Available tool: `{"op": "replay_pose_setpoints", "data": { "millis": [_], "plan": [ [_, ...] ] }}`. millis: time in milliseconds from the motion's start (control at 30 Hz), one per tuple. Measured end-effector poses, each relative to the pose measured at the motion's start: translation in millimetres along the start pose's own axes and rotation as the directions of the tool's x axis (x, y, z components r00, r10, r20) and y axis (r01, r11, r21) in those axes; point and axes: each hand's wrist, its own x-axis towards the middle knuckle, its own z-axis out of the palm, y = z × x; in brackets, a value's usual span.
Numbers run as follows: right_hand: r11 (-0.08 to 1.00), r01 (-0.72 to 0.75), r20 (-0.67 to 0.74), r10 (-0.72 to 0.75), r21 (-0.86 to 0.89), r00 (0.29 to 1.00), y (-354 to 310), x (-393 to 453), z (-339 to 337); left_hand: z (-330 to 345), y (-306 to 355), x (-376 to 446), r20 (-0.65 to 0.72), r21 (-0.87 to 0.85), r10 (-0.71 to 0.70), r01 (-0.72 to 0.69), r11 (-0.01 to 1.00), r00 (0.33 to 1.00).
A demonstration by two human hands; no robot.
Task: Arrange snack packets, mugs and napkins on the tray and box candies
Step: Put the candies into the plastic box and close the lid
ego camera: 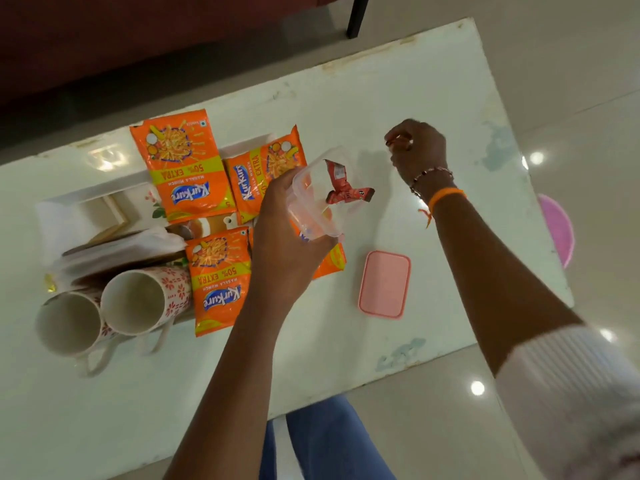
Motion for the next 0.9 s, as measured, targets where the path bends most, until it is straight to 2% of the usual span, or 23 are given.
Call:
{"op": "replay_pose_setpoints", "data": {
  "millis": [67, 100, 233, 300, 367, 433, 467, 533, 567, 633, 700, 800, 867, 900],
  "plan": [
    [0.962, 0.032, -0.109, -0.002, 0.272, 0.994, -21, -42, -3, -1, 0, -4, -0.007, -0.008, -0.007, 0.006, 1.0, 1.0],
    [0.939, 0.078, -0.127, -0.037, 0.336, 0.991, -32, -64, -4, -1, -1, -7, -0.004, -0.015, -0.009, 0.009, 1.0, 1.0],
    [0.929, 0.156, -0.011, -0.162, 0.336, 0.987, -60, -130, -4, -3, -5, -17, 0.011, -0.066, -0.004, 0.005, 0.998, 1.0],
    [0.936, 0.128, -0.084, -0.106, 0.327, 0.991, -51, -145, -4, -5, -10, -23, 0.006, -0.072, -0.002, 0.003, 0.997, 1.0],
    [0.944, 0.035, -0.204, 0.035, 0.327, 0.978, -28, -156, -1, -9, -17, -31, -0.004, -0.068, -0.023, 0.023, 0.997, 1.0],
    [0.958, -0.117, -0.253, 0.185, 0.26, 0.95, 2, -164, 10, -14, -24, -40, -0.001, -0.061, -0.034, 0.034, 0.998, 0.999],
    [0.96, -0.216, -0.228, 0.254, 0.179, 0.94, 16, -168, 21, -17, -27, -46, -0.001, -0.05, -0.029, 0.029, 0.998, 1.0],
    [0.915, -0.402, -0.084, 0.398, -0.039, 0.914, 34, -179, 45, -22, -33, -58, -0.013, -0.011, -0.025, 0.025, 1.0, 1.0],
    [0.888, -0.444, -0.019, 0.445, -0.122, 0.895, 37, -184, 56, -26, -37, -63, -0.025, 0.009, -0.028, 0.029, 1.0, 0.999],
    [0.883, -0.414, 0.008, 0.426, -0.221, 0.905, 40, -193, 74, -33, -44, -74, -0.032, 0.028, -0.046, 0.047, 0.998, 0.998],
    [0.904, -0.365, -0.021, 0.369, -0.224, 0.929, 40, -199, 80, -42, -49, -83, -0.009, -0.001, -0.078, 0.078, 0.997, 0.997],
    [0.93, -0.366, -0.01, 0.366, -0.013, 0.931, 37, -206, 70, -55, -52, -95, 0.022, -0.073, -0.098, 0.1, 0.992, 0.995],
    [0.908, -0.349, -0.044, 0.368, 0.231, 0.929, 28, -214, 54, -63, -52, -103, 0.036, -0.15, -0.103, 0.108, 0.983, 0.994],
    [0.864, -0.328, -0.071, 0.381, 0.382, 0.922, 24, -218, 44, -67, -53, -106, 0.042, -0.206, -0.113, 0.119, 0.971, 0.993]
  ]
}}
